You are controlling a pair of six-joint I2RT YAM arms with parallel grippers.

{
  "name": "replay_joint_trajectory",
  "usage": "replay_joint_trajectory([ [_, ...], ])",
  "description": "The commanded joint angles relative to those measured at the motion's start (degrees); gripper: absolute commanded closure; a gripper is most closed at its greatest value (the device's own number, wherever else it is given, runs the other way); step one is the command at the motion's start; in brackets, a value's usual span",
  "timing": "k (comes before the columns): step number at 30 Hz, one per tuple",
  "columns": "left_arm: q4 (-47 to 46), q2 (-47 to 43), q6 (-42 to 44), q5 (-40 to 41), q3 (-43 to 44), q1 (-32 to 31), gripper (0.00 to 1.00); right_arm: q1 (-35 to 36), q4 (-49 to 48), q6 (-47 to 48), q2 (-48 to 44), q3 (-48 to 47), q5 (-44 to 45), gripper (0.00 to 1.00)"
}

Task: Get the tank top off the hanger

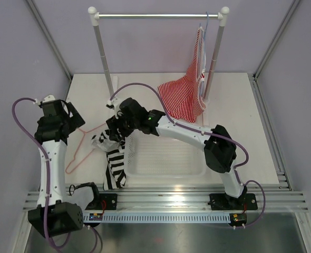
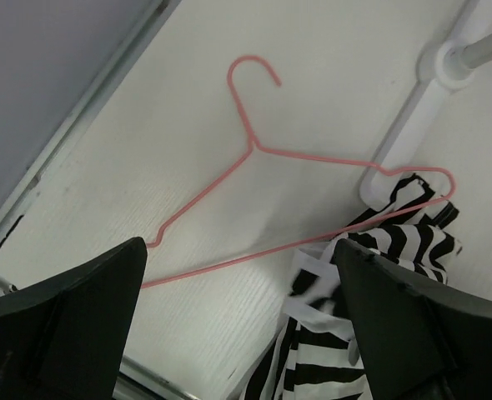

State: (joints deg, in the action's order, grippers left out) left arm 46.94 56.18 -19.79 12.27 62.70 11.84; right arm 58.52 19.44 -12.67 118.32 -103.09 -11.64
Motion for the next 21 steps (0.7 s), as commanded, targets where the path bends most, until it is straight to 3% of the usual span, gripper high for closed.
replay_joint_trajectory([
  [1, -0.09, 2.52, -0.51, -5.59, -0.82, 4.06, 0.01, 0.1, -0.2, 5.8, -5.03, -4.05, -4.89, 0.26],
  [2, -0.01, 3.31, -0.34, -5.59, -1.08, 5.29, 0.01, 0.1, 0.33, 6.07, -6.42, -4.05, -3.32, 0.17],
  [6, 0.08, 7.7, 1.24, -2.7, -3.19, 5.92, 0.01, 0.1, 2.09, 6.6, -11.78, -2.48, 1.26, 0.11],
  [13, 2.63, 19.65, 4.06, -6.2, -0.21, 5.92, 0.01, 0.1, -0.63, 8.54, -29.62, 14.56, 0.74, 0.01],
  [18, 3.87, 30.99, 4.85, -4.54, 2.51, 5.83, 0.04, 0.01, -5.2, 9.14, -39.3, 24.85, -7.33, 0.01],
  [21, 3.77, 39.66, 5.81, -6.47, 5.4, 5.83, 0.13, 0.1, -5.38, 9.85, -41.15, 27.5, -8.84, 0.01],
])
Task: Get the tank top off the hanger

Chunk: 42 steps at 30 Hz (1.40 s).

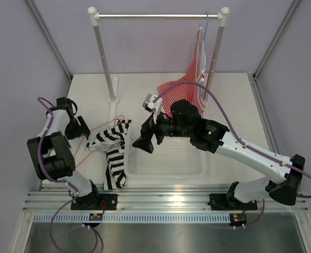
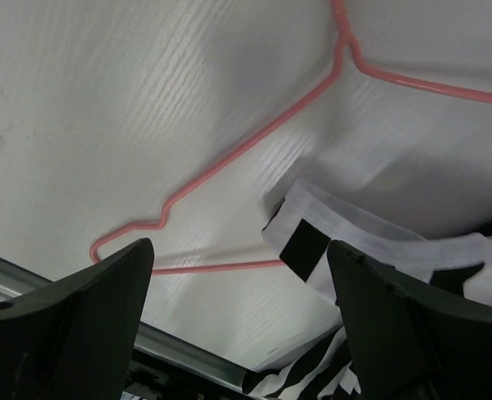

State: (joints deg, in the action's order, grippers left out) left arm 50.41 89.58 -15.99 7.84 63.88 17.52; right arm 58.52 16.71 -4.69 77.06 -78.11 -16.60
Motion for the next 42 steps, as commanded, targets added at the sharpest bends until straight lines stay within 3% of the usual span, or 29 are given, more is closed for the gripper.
replay_joint_trajectory([
  [1, 0.73, 8.48, 2.19, -1.08, 5.2, -0.03, 0.16, 0.1, -2.39, 1.88, -0.15, 2.95, -3.88, 0.01],
  [21, -3.3, 23.27, 3.51, -2.73, 13.02, 0.06, 0.28, 0.1, -6.6, 1.7, -3.75, 7.88, -7.75, 0.02],
  [28, -4.01, 24.5, 3.51, -3.18, 12.77, 0.24, 0.4, 0.1, -7.92, 1.79, -4.9, 9.11, -8.27, 0.03],
  [31, -4.01, 25.55, 3.59, -2.74, 12.41, 0.23, 0.51, 0.1, -8.18, 1.88, -5.42, 9.37, -8.45, 0.03],
  [33, -4.18, 25.64, 3.42, -2.65, 12.5, 0.24, 0.64, 0.1, -8.45, 1.88, -5.69, 9.64, -8.36, 0.03],
  [35, -4.18, 25.64, 3.68, -3.18, 12.59, 0.15, 0.67, 0.01, -8.54, 1.88, -5.95, 9.9, -8.27, 0.03],
  [36, -4.53, 25.73, 3.86, -3.44, 12.41, 0.23, 0.75, 0.1, -8.71, 1.96, -6.04, 10.08, -8.19, 0.03],
  [42, -4.27, 24.59, 3.95, -3.01, 13.2, 0.24, 0.97, 0.1, -9.15, 1.96, -6.39, 10.34, -8.19, 0.04],
])
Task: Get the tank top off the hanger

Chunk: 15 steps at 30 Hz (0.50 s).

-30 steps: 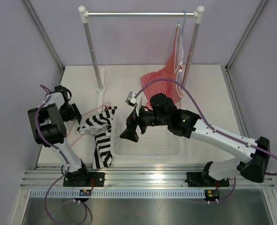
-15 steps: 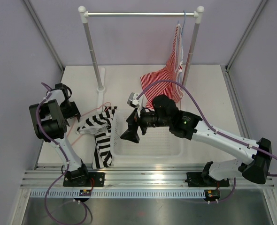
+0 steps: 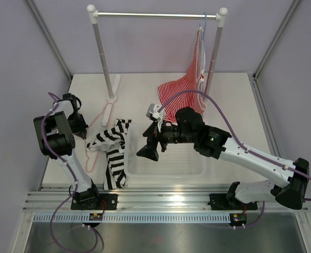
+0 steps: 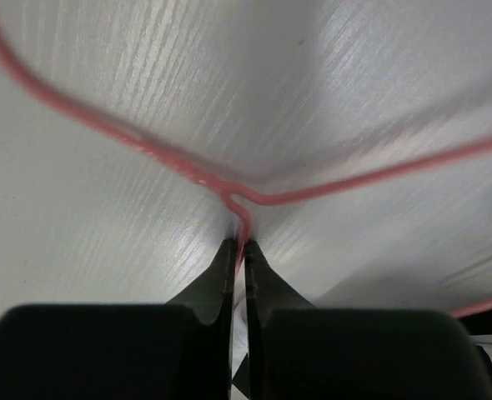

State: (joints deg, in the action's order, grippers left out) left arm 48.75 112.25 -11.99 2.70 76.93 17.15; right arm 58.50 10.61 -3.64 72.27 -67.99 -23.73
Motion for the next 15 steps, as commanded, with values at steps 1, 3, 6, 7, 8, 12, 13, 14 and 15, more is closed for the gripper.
replay_joint_trajectory([
  [1, -2.52, 1.49, -0.23, 2.66, 0.33, 0.52, 1.0, 0.12, -3.05, 0.83, -1.69, 0.31, -1.06, 0.04],
  [3, -2.96, -0.53, -0.58, 4.41, 0.51, 0.61, 1.0, 0.12, -3.31, 0.91, -1.69, 0.49, -0.97, 0.04],
  [6, -2.96, -3.68, -1.46, 8.36, 0.59, 0.34, 1.0, -0.05, -3.67, 0.65, -1.78, 0.57, -0.8, 0.04],
  [7, -2.96, -4.48, -1.46, 9.07, 0.59, 0.0, 1.0, 0.03, -3.76, 0.74, -1.78, 0.57, -0.8, 0.04],
  [8, -2.79, -5.36, -1.55, 9.77, 0.59, -0.36, 1.0, 0.04, -3.84, 0.65, -1.69, 0.49, -0.88, 0.04],
  [12, -2.0, -7.74, -0.58, 12.4, 0.68, -2.73, 1.0, 0.12, -4.11, 0.21, -1.52, 0.4, -0.88, 0.04],
  [13, -1.73, -8.35, -0.32, 13.29, 1.03, -4.3, 1.0, 0.12, -4.28, 0.21, -1.61, 0.4, -0.97, 0.04],
  [14, -1.3, -8.88, -0.32, 14.17, 0.95, -5.18, 1.0, 0.04, -4.28, 0.04, -1.61, 0.49, -0.88, 0.04],
  [15, -1.2, -9.58, -0.23, 15.39, 0.86, -5.98, 1.0, 0.12, -4.37, 0.12, -1.61, 0.49, -0.8, 0.04],
])
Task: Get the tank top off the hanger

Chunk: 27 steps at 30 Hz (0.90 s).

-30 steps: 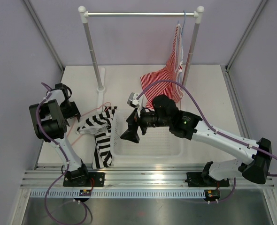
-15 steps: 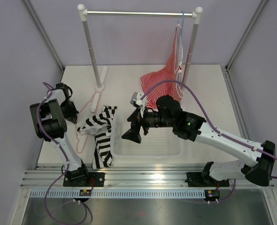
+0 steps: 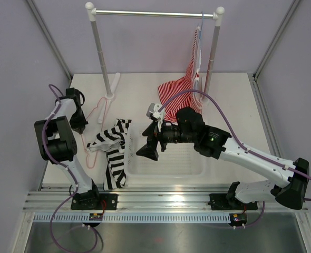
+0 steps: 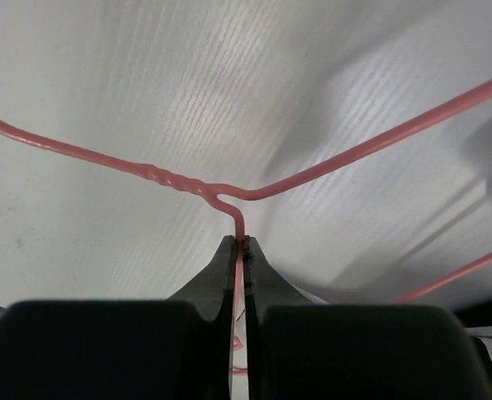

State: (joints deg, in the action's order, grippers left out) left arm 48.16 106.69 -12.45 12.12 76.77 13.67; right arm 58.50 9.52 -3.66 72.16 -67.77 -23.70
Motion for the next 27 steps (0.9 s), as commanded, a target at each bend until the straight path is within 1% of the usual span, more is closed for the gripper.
replay_joint_trajectory([
  [1, -0.61, -4.82, 0.06, 6.59, 0.66, -3.9, 1.0, 0.04, -3.37, 0.15, -1.24, 0.27, -0.73, 0.04],
  [2, -0.53, -6.66, -0.21, 6.86, 0.57, -4.35, 1.0, 0.04, -3.37, 0.06, -1.15, 0.27, -0.73, 0.04],
  [5, 0.53, -10.53, -1.61, 11.07, 0.57, -5.41, 1.0, 0.04, -3.19, -0.12, -0.88, 0.09, 0.23, 0.04],
  [10, 3.07, -16.68, -3.2, 22.92, 2.5, -7.86, 1.0, 0.04, -4.33, -1.0, -1.49, 0.53, 2.43, 0.04],
  [11, 3.43, -17.83, -3.28, 22.95, 2.85, -7.87, 1.0, 0.12, -4.33, -1.0, -1.5, 0.71, 2.43, 0.04],
  [14, 4.83, -20.73, -3.55, 27.59, 4.43, -11.11, 1.0, 0.04, -4.86, -1.0, -2.11, 1.06, 3.57, 0.04],
  [17, 8.08, -23.28, -3.46, 34.44, 6.54, -16.29, 1.0, 0.04, -5.3, -1.26, -2.9, 1.67, 5.5, 0.04],
  [18, 9.31, -23.72, -3.9, 38.12, 8.72, -18.31, 1.0, 0.04, -5.82, -1.35, -3.51, 1.85, 5.95, 0.05],
  [19, 11.75, -23.9, -3.99, 39.28, 9.7, -19.11, 1.0, 0.04, -6.09, -1.52, -3.87, 2.11, 6.38, 0.05],
  [20, 13.0, -23.99, -4.08, 40.6, 10.93, -19.64, 1.0, 0.12, -6.18, -1.7, -4.13, 2.37, 6.91, 0.05],
  [21, 14.32, -23.99, -4.42, 44.01, 13.12, -20.43, 1.0, 0.12, -6.61, -1.87, -4.74, 2.46, 7.79, 0.05],
  [22, 17.55, -23.73, -4.86, 45.78, 14.79, -20.61, 1.0, 0.12, -6.79, -2.31, -5.1, 2.81, 8.32, 0.05],
  [23, 19.15, -23.38, -5.13, 50.06, 16.2, -21.14, 1.0, 0.04, -7.49, -2.66, -5.45, 2.99, 9.54, 0.05],
  [24, 20.73, -23.11, -5.91, 52.46, 17.52, -21.58, 1.0, 0.12, -7.85, -3.02, -6.23, 3.25, 10.51, 0.05],
  [27, 23.72, -23.64, -7.06, 57.13, 22.27, -24.91, 1.0, 0.12, -10.82, -4.68, -8.17, 4.75, 14.46, 0.05],
])
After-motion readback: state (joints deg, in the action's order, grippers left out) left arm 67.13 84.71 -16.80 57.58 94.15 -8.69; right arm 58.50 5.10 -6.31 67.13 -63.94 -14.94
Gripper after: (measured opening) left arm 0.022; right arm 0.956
